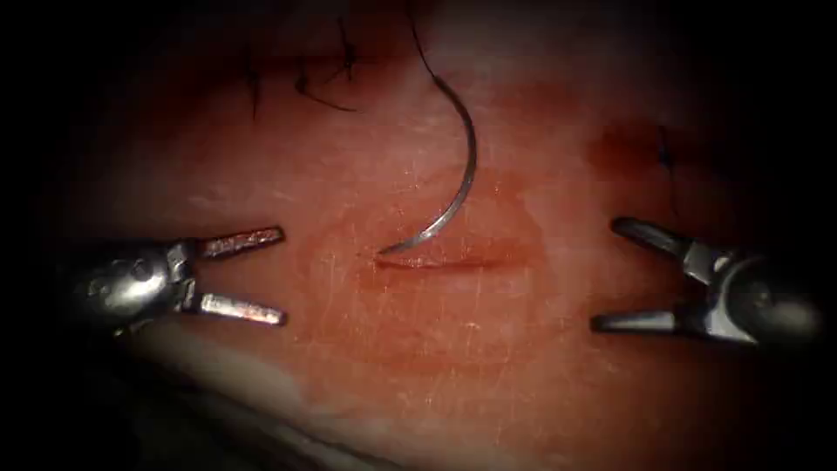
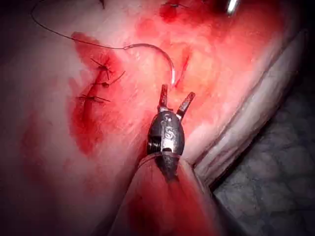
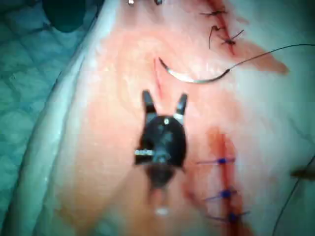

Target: Wound Closure

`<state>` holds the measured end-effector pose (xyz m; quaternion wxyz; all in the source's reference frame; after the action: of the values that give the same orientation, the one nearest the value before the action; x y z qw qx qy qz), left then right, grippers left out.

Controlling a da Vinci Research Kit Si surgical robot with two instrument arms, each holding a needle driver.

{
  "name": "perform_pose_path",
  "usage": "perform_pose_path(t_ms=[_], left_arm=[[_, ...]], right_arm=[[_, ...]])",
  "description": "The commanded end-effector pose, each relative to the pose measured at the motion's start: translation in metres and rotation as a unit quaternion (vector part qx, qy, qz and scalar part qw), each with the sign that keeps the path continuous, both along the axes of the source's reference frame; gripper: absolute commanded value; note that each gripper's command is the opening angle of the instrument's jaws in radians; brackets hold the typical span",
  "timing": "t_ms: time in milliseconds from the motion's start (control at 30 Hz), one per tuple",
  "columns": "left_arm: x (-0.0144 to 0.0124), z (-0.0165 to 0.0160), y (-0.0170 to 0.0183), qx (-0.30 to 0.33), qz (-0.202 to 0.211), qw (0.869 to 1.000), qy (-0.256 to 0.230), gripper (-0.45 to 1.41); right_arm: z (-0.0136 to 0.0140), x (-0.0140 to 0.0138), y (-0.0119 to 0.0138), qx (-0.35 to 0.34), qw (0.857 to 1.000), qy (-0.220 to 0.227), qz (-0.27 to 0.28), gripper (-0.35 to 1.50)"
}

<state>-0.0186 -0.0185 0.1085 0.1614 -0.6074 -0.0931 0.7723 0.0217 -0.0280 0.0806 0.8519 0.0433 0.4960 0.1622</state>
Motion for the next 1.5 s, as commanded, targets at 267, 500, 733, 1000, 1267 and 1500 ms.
perform_pose_path(t_ms=[267, 500, 733, 1000, 1267, 1500], left_arm=[[-0.0004, 0.0007, -0.0005, -0.003, -0.014, 1.000, 0.010, 0.54], [-0.0014, 0.0007, -0.0006, 0.015, -0.050, 0.997, 0.052, 0.62], [-0.0031, 0.0007, -0.0005, 0.019, -0.091, 0.988, 0.123, 0.62], [-0.0056, 0.0014, -0.0007, 0.037, -0.128, 0.977, 0.166, 0.55], [-0.0077, 0.0040, -0.0015, 0.088, -0.162, 0.963, 0.199, 0.54], [-0.0088, 0.0057, -0.0014, 0.091, -0.161, 0.961, 0.205, 0.54]], right_arm=[[0.0007, 0.0002, -0.0006, 0.001, 1.000, 0.001, -0.003, 1.04], [0.0006, -0.0010, -0.0010, -0.003, 1.000, -0.003, -0.002, 1.04], [0.0006, -0.0009, -0.0012, -0.004, 1.000, -0.005, -0.001, 1.06], [0.0007, -0.0007, -0.0014, -0.004, 1.000, -0.008, -0.002, 1.06], [0.0010, -0.0001, -0.0017, -0.004, 1.000, -0.015, -0.004, 1.06], [0.0010, 0.0002, -0.0017, -0.004, 1.000, -0.016, -0.003, 1.06]])
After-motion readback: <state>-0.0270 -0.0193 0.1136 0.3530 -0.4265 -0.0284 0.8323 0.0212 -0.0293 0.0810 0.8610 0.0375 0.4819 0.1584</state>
